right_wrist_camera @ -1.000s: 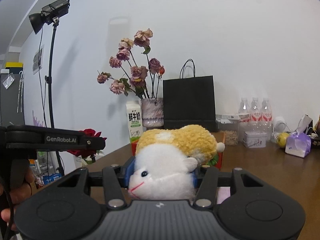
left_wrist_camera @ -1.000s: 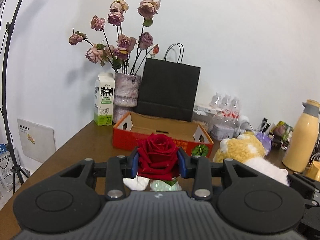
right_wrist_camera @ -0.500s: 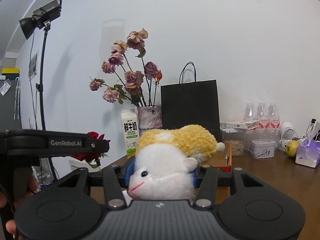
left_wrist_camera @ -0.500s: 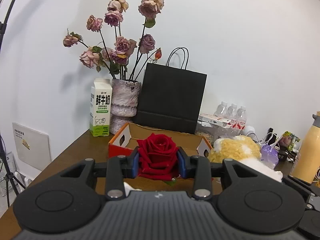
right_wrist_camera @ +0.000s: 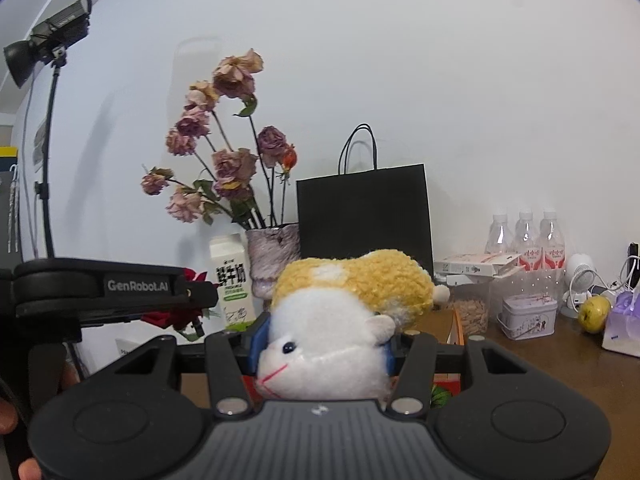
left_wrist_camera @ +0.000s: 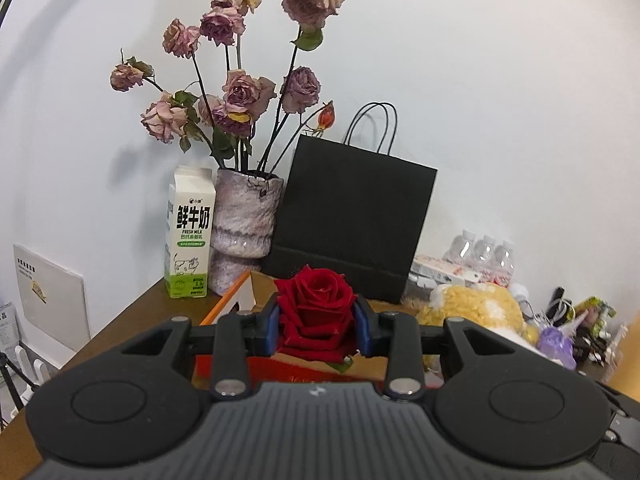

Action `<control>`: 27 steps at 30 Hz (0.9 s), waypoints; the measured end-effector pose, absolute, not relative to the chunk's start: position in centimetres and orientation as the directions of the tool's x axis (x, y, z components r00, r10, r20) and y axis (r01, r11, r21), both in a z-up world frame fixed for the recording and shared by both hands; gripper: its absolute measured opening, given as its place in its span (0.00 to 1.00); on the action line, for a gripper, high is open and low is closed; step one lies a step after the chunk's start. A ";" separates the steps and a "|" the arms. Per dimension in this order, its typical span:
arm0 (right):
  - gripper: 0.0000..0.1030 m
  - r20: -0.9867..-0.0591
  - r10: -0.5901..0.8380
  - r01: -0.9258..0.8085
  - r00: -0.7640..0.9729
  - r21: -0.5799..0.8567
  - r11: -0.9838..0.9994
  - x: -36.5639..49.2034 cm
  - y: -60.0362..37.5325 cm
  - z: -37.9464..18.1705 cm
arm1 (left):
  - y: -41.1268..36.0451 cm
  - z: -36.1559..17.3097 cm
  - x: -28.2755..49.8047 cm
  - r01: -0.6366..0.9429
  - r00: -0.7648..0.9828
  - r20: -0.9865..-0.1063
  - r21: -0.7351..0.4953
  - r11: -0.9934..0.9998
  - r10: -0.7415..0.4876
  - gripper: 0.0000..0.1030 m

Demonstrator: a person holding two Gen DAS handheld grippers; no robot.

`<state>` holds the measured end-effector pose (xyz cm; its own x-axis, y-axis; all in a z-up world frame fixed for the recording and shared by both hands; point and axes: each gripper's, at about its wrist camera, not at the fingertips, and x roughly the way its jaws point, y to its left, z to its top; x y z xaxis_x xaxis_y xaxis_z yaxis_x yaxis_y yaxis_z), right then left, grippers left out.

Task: Organize objects
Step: 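Lower the rose into the red cardboard box with the left tool while the right tool releases the sheep there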

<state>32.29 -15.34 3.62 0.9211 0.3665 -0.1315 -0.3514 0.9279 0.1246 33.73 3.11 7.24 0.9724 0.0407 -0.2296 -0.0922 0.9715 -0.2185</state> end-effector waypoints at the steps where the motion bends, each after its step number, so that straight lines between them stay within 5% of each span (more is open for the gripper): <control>1: 0.48 -0.127 0.362 -0.347 0.924 0.123 0.930 32.9 -15.2 3.7 | 3.2 7.3 34.5 -0.097 0.972 -0.233 -0.223 0.970 0.043 0.35; 13: 0.48 -0.124 0.314 -0.297 0.941 0.135 0.945 40.8 -13.7 4.2 | 3.9 7.3 43.1 -0.170 0.957 -0.269 -0.226 0.959 0.106 0.35; 27: 0.49 -0.263 0.251 -0.221 0.932 0.138 0.965 50.1 -13.1 1.4 | 4.8 3.1 51.1 -0.242 0.906 -0.396 -0.193 0.951 0.150 0.34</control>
